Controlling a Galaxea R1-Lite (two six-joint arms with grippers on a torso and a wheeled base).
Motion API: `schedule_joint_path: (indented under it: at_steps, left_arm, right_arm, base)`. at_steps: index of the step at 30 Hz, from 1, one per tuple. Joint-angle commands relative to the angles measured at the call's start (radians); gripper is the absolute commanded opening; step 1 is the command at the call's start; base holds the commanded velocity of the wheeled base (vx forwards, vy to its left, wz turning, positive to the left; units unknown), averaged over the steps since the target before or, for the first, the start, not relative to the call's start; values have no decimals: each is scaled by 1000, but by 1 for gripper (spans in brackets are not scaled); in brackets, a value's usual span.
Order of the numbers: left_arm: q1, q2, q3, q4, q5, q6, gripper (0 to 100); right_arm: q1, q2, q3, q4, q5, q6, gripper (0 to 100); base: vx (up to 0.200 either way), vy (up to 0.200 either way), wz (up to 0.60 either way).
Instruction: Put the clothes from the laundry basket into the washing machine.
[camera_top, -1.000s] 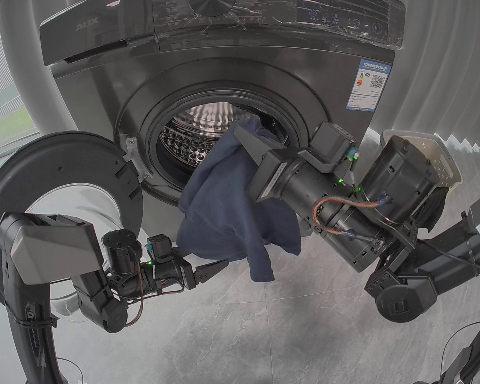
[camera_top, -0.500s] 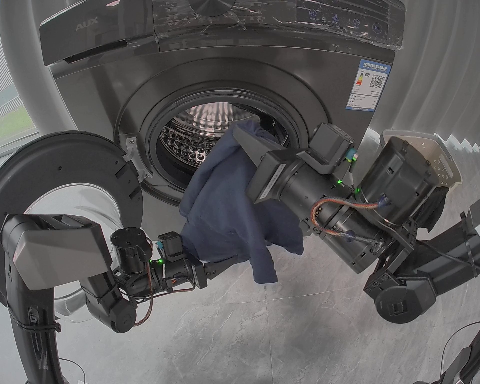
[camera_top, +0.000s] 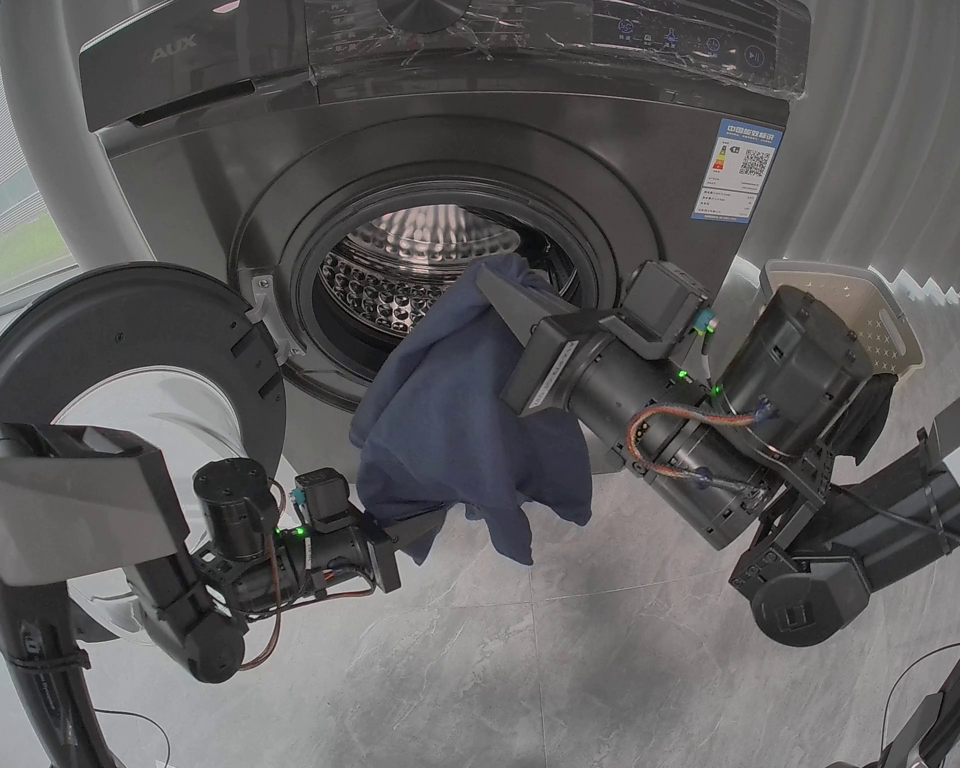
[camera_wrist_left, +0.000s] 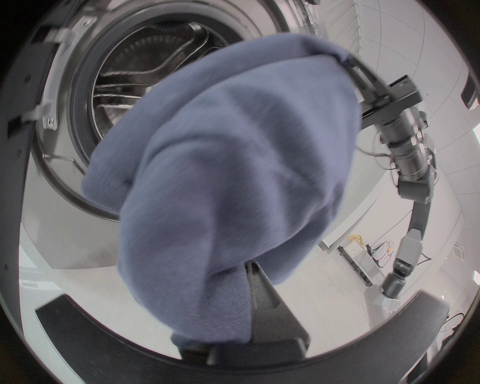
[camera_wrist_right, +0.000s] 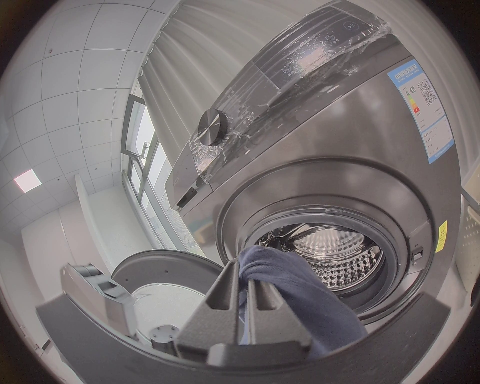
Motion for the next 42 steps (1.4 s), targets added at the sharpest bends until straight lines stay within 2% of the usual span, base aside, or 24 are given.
schedule_joint_path:
  at_steps: [1,2,3,14,17,20,25,28,29,32,35,39,42]
  left_arm:
    - [-61,-246,187,0,1,-2,0]
    - [-71,-280,211,0,1,-2,0]
    - [-81,-311,233,0,1,-5,0]
    - [-159,-541,285,1,-3,-23,0]
    - [-188,-572,270,1,-3,-42,0]
    - [-193,-587,257,1,1,-68,0]
    - [-176,-581,236,4,9,-71,0]
    - [-145,-575,215,4,32,-72,0]
    - [-133,-565,184,4,75,-71,0]
    - [-133,-555,162,4,129,-71,0]
    - [-133,-552,145,4,149,-72,0]
    - [-131,-549,127,4,152,-69,0]
    - [-136,-549,99,4,190,-69,0]
  right_arm:
    - [-17,21,30,-2,5,-1,0]
    - [-19,31,33,-2,7,-1,0]
    - [-21,42,33,-2,10,-1,100]
    - [-40,88,84,10,8,-13,100]
    - [-40,88,115,12,8,-16,100]
    - [-37,90,145,12,8,-16,100]
    - [-45,85,198,-4,2,-16,100]
    - [-45,79,216,-5,1,-16,100]
    - [-45,74,231,-8,1,-19,100]
    - [-48,65,265,-8,1,-33,100]
    - [-51,62,310,-8,1,-40,100]
    - [-51,62,337,-10,1,-50,100]
    - [-45,67,346,-8,1,-53,100]
  base:
    - [0,0,0]
    - [0,0,0]
    - [0,0,0]
    - [0,0,0]
    - [0,0,0]
    - [0,0,0]
    - [0,0,0]
    - [0,0,0]
    - [0,0,0]
    - [0,0,0]
    - [0,0,0]
    - [0,0,0]
    - [0,0,0]
